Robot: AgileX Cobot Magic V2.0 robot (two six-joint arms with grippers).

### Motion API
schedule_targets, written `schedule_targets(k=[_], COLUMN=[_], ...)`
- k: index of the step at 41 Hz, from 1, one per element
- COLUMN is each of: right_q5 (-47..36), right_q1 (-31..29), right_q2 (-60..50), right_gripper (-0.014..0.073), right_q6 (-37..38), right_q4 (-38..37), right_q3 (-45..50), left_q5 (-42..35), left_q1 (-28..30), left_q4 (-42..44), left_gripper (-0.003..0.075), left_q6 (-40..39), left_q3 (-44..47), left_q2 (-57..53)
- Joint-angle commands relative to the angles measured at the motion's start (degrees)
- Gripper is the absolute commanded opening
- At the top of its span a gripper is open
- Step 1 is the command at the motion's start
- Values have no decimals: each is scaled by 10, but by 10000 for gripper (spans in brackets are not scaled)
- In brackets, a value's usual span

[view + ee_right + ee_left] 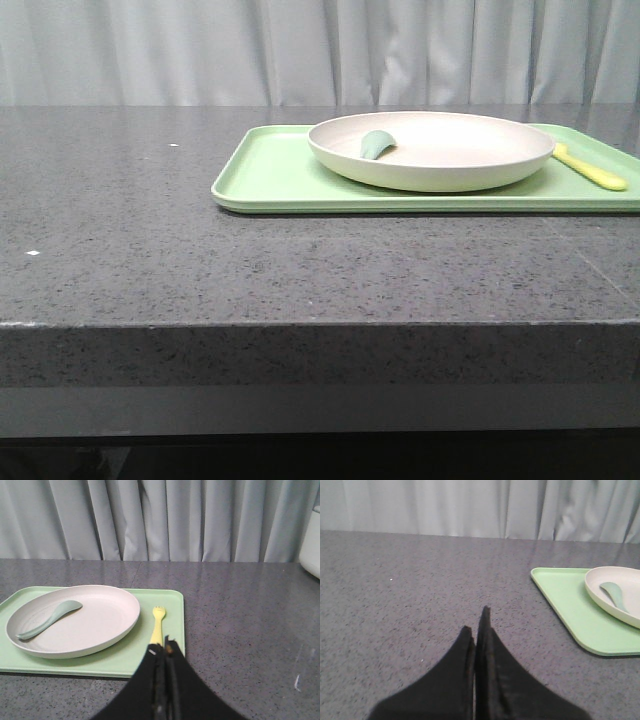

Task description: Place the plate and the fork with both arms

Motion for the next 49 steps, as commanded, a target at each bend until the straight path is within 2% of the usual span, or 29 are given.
schedule_targets(k=[1, 17, 23, 25, 49], right_q5=[-51, -50, -48, -48, -48], right_q1=[-3, -3, -3, -3, -3], right_q2=[5, 5, 5, 5, 5], right_gripper=[-118, -118, -118, -118, -118], right_q6=[-4, -4, -4, -4, -4], right_q4=[-5, -5, -5, -5, -5], right_q3=[-15, -15, -15, -15, -15], left_q5=[-47, -47, -54, -34, -35], left_q1=[29, 103, 105, 105, 105], left_q4=[-14, -14, -14, -14, -14], left_gripper=[-18, -18, -18, -18, -18], left_q6=[-4, -4, -4, -4, -4], left_q3=[22, 160, 191, 191, 191], left_q2=[-42, -216, -213, -213, -212])
